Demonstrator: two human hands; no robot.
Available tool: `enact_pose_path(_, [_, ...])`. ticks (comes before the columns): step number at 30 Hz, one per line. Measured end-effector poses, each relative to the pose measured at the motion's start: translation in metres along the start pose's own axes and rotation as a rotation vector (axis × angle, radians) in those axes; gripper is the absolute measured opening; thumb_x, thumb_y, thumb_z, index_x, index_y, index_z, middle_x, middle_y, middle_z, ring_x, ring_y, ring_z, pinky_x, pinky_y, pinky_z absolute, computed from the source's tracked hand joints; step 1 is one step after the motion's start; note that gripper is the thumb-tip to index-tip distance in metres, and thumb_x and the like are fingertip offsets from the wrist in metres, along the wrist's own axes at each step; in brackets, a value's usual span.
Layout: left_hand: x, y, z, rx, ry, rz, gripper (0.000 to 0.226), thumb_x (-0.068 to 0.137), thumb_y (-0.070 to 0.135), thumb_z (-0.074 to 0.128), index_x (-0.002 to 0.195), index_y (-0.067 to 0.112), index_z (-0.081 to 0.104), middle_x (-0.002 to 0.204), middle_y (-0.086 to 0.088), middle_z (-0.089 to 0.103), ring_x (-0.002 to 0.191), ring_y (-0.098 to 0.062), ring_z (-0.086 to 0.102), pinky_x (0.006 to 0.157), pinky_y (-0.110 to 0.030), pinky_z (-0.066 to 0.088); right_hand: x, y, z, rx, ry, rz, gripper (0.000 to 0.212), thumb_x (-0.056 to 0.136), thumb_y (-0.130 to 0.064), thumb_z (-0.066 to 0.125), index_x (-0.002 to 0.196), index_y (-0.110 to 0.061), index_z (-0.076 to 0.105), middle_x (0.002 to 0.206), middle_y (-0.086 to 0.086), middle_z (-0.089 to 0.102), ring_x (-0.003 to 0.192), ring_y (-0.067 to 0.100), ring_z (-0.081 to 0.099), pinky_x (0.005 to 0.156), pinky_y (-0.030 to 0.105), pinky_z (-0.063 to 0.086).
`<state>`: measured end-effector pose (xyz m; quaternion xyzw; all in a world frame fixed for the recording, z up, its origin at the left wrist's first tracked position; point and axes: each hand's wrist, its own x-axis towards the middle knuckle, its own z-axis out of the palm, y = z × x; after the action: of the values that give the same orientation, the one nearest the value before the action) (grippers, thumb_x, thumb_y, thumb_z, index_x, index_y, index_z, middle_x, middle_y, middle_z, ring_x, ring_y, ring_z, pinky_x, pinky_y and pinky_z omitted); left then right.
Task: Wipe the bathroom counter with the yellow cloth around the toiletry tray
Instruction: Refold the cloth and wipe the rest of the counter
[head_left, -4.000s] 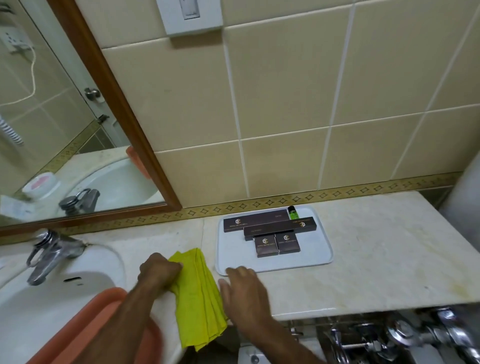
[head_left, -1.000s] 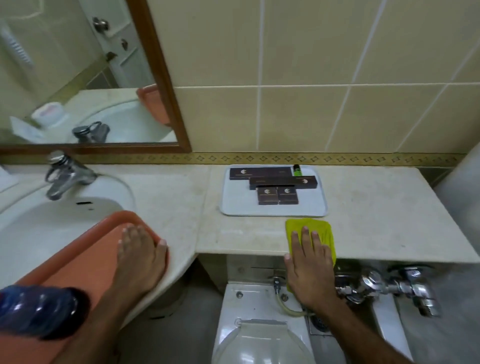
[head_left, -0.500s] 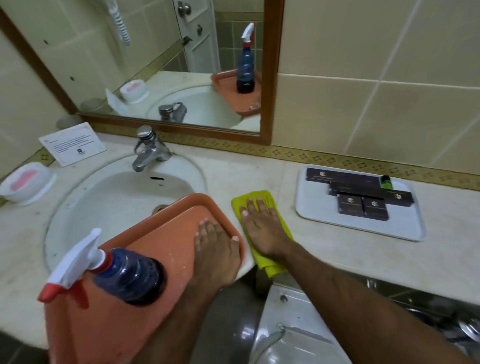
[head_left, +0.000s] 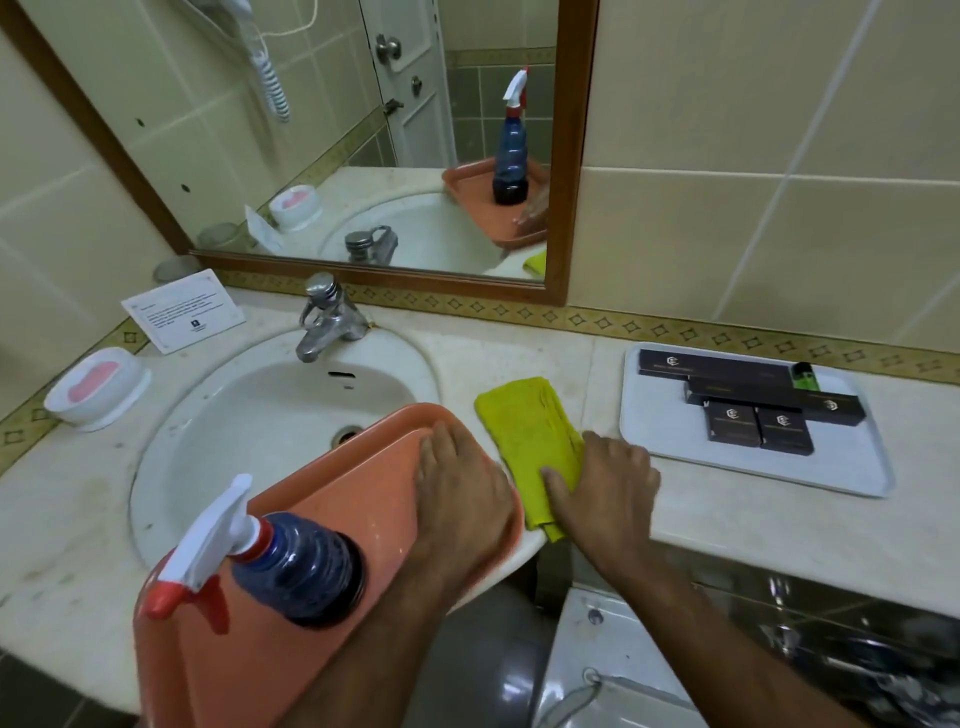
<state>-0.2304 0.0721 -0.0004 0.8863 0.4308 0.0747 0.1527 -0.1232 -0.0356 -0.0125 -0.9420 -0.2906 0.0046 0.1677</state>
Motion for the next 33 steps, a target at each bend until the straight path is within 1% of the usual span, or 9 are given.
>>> enact_pose_path(4, [0.064, 0.019, -0.014, 0.031, -0.02, 0.047, 0.037, 0.089, 0.024, 0.046, 0.12, 0.005, 0.05, 0.124, -0.017, 0.059, 0.117, -0.035, 0.052, 0.097, -0.045, 0.04, -0.022, 0.008, -0.011, -0.156, -0.16, 0.144, 0.059, 0.076, -0.07, 0.055, 0.097, -0.015, 0.06, 0.1, 0.009, 0.065, 0.096, 0.034, 0.056, 0.077, 0.042, 0.043])
enact_pose_path(7, [0.101, 0.035, -0.019, 0.103, -0.278, -0.052, 0.02, 0.082, 0.027, 0.054, 0.098, 0.015, 0.054, 0.112, -0.009, 0.064, 0.101, -0.031, 0.059, 0.094, -0.046, 0.036, -0.012, -0.001, -0.013, 0.01, -0.247, 0.307, 0.057, 0.078, -0.061, 0.062, 0.108, -0.014, 0.055, 0.114, 0.01, 0.063, 0.109, 0.034, 0.054, 0.088, 0.042, 0.044])
enact_pose_path(10, [0.117, 0.04, -0.016, 0.112, -0.368, -0.096, 0.011, 0.076, 0.02, 0.059, 0.079, 0.018, 0.049, 0.106, -0.006, 0.065, 0.086, -0.028, 0.054, 0.089, -0.044, 0.038, 0.0, -0.008, -0.013, 0.203, -0.361, 0.419, 0.043, 0.08, -0.043, 0.064, 0.11, -0.014, 0.057, 0.12, 0.011, 0.062, 0.114, 0.036, 0.054, 0.091, 0.039, 0.045])
enact_pose_path(14, [0.133, 0.035, -0.027, -0.181, -0.371, -0.157, 0.022, 0.076, 0.012, 0.062, 0.094, -0.001, 0.063, 0.104, -0.02, 0.068, 0.087, -0.033, 0.066, 0.069, -0.033, 0.051, 0.007, -0.006, -0.022, 0.465, -0.317, 0.431, 0.03, 0.079, -0.03, 0.062, 0.101, -0.009, 0.061, 0.107, 0.013, 0.066, 0.1, 0.035, 0.061, 0.076, 0.033, 0.049])
enact_pose_path(18, [0.136, 0.026, -0.064, -0.466, -0.321, -0.239, 0.007, 0.074, -0.005, 0.056, 0.079, -0.001, 0.059, 0.083, -0.025, 0.065, 0.074, -0.04, 0.071, 0.062, -0.048, 0.062, 0.014, -0.014, -0.049, 0.599, -0.2, 0.326, 0.021, 0.074, -0.035, 0.068, 0.08, -0.017, 0.058, 0.073, -0.001, 0.063, 0.066, 0.023, 0.056, 0.057, 0.027, 0.037])
enact_pose_path(21, [0.122, 0.012, -0.09, -0.23, -0.169, -0.216, 0.012, 0.071, 0.001, 0.053, 0.082, 0.005, 0.057, 0.092, -0.024, 0.065, 0.084, -0.038, 0.067, 0.061, -0.036, 0.054, 0.01, -0.041, -0.061, 0.732, -0.259, 0.289, 0.025, 0.066, -0.036, 0.072, 0.07, -0.015, 0.06, 0.065, 0.0, 0.066, 0.063, 0.028, 0.065, 0.056, 0.034, 0.053])
enact_pose_path(26, [0.085, -0.024, -0.06, 0.015, -0.113, -0.304, 0.029, 0.084, 0.007, 0.052, 0.111, 0.0, 0.06, 0.126, -0.022, 0.062, 0.118, -0.037, 0.057, 0.093, -0.039, 0.048, -0.025, -0.072, -0.036, 0.59, -0.467, 0.24, 0.036, 0.066, -0.033, 0.073, 0.093, -0.009, 0.065, 0.096, 0.014, 0.072, 0.091, 0.033, 0.067, 0.073, 0.035, 0.056])
enact_pose_path(30, [0.064, -0.046, -0.039, 0.096, -0.147, -0.226, 0.03, 0.091, 0.018, 0.051, 0.114, 0.0, 0.06, 0.123, -0.02, 0.064, 0.115, -0.035, 0.059, 0.094, -0.038, 0.045, -0.043, -0.07, -0.016, 0.481, -0.469, 0.181, 0.043, 0.074, -0.025, 0.071, 0.109, -0.006, 0.055, 0.112, 0.015, 0.066, 0.103, 0.033, 0.062, 0.076, 0.031, 0.049])
enact_pose_path(33, [0.048, -0.047, -0.038, 0.292, -0.114, -0.132, 0.028, 0.09, 0.021, 0.05, 0.111, 0.004, 0.058, 0.114, -0.016, 0.065, 0.104, -0.032, 0.061, 0.085, -0.039, 0.048, -0.049, -0.072, -0.02, 0.253, -0.36, 0.068, 0.061, 0.072, -0.039, 0.076, 0.114, -0.013, 0.041, 0.114, 0.011, 0.059, 0.099, 0.033, 0.064, 0.073, 0.035, 0.049])
